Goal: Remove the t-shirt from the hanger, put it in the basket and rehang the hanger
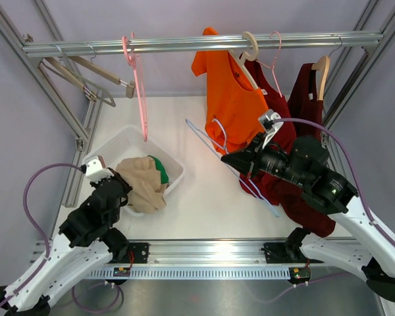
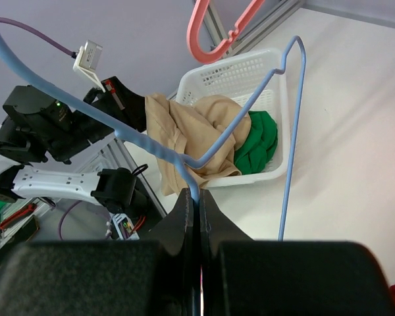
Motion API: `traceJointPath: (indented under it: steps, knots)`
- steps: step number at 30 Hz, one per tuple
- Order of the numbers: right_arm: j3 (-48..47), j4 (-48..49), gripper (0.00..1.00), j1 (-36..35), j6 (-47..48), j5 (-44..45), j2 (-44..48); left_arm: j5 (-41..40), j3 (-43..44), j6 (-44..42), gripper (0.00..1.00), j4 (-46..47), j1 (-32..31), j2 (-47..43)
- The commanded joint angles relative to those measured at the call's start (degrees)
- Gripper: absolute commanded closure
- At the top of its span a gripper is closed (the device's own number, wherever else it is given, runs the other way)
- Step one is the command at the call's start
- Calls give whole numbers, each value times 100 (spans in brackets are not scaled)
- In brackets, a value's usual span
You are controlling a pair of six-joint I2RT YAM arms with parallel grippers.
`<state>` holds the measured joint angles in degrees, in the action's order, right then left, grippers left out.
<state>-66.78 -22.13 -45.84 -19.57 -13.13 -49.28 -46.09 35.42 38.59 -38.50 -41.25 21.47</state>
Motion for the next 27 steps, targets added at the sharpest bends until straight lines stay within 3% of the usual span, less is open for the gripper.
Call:
traceJointPath:
  steps: [1,5,10,13,17,21,24,25,27]
  knots:
    - [-352,420,100,-91,155,-15,-99,-1051,9,555,100,710,47,391]
    - [-879,139,100,-232,410,476,-652,-807,219,255,100,1555,441,1444]
    - [-1249,200,100,-258,490,732,-1118,519,115,114,100,2521,2198,1808]
    - [-1617,244,100,-258,559,986,-1592,2018,148,122,100,2962,3541,2139]
    - [-2117,279,100,-258,648,1241,-2181,3103,675,193,100,3296,4081,2747]
    - [-2593,420,100,-258,761,1567,-2709,3308,1248,61,100,3103,4143,3494]
    - [-3164,315,100,-258,771,1576,-3219,3580,994,235,85,3261,4336,3925]
    - [-3296,323,100,-258,753,1585,-3342,3641,915,306,65,3261,4354,3952]
    - [-3630,411,100,-250,727,1716,-3658,3677,783,412,41,3288,4372,3760]
